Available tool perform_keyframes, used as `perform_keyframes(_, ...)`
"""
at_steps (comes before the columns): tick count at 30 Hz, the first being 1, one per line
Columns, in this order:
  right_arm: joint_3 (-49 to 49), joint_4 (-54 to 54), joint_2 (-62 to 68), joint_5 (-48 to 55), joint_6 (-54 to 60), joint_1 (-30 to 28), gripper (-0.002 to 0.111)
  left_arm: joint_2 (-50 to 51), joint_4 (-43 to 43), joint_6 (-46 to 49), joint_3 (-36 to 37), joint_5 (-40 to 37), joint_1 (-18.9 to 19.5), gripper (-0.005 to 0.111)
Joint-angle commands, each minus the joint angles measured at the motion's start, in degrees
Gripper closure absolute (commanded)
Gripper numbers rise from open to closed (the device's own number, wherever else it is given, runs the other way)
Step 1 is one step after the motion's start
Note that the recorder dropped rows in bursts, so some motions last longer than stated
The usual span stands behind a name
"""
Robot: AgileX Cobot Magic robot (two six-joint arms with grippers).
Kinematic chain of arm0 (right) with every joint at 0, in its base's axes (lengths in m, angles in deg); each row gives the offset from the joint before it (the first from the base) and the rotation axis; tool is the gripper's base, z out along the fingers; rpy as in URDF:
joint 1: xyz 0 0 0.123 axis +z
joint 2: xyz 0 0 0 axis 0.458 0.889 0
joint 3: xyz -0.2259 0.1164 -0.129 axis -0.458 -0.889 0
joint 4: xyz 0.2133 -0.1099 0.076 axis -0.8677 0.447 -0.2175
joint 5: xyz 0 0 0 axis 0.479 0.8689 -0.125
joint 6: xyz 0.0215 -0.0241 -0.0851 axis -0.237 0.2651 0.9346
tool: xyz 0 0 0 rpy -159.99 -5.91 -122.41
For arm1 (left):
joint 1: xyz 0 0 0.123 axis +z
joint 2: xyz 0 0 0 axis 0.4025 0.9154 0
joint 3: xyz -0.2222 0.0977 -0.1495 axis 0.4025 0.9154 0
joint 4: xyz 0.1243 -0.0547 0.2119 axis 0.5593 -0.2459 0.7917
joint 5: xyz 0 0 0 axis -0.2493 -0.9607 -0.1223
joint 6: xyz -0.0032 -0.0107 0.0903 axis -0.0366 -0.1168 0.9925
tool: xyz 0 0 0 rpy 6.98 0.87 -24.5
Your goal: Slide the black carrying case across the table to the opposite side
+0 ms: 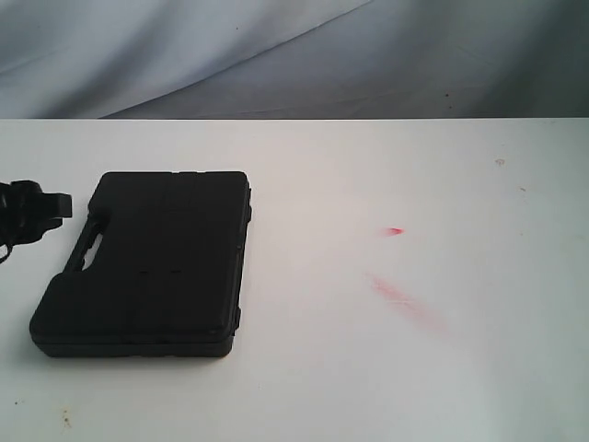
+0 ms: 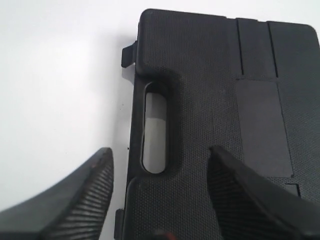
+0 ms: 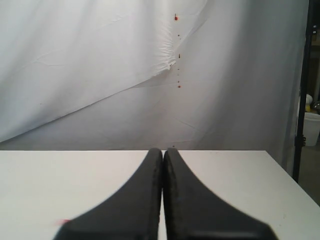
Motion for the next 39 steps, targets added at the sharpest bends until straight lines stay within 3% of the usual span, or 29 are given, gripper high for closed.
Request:
perform_keyframes(1, -0.21, -0.27, -0.35, -0.02, 0.33, -0.51, 0.108, -6.07, -0.36, -0.47, 5.46, 5.76, -0.46, 0.052)
perform_keyframes(12, -0.21, -0.27, -0.35, -0.02, 0.33, -0.51, 0.108, -25.02, -0.36, -0.35, 20.07, 17.22, -0.46, 0.053)
perform_keyframes(26, -0.21, -0.27, -0.35, -0.02, 0.33, -0.51, 0.108, -48.03, 3.93, -0.10, 32.36, 21.80, -0.46, 0.054)
perform_keyframes(28, -0.21, -0.27, -0.35, -0.02, 0.33, -0.51, 0.108, -51.70, 4.16, -0.10, 33.75, 22.10, -0.46, 0.059)
perform_keyframes(31, -0.21, -0.27, -0.35, -0.02, 0.33, -0.51, 0.108, -58.21, 4.94, 0.00, 35.48, 21.90, -0.32, 0.078)
perform_keyframes(39, -0.21, -0.27, -0.35, -0.02, 0.33, -0.51, 0.108, -65.35, 4.94, 0.00, 36.70, 20.43, -0.32, 0.107)
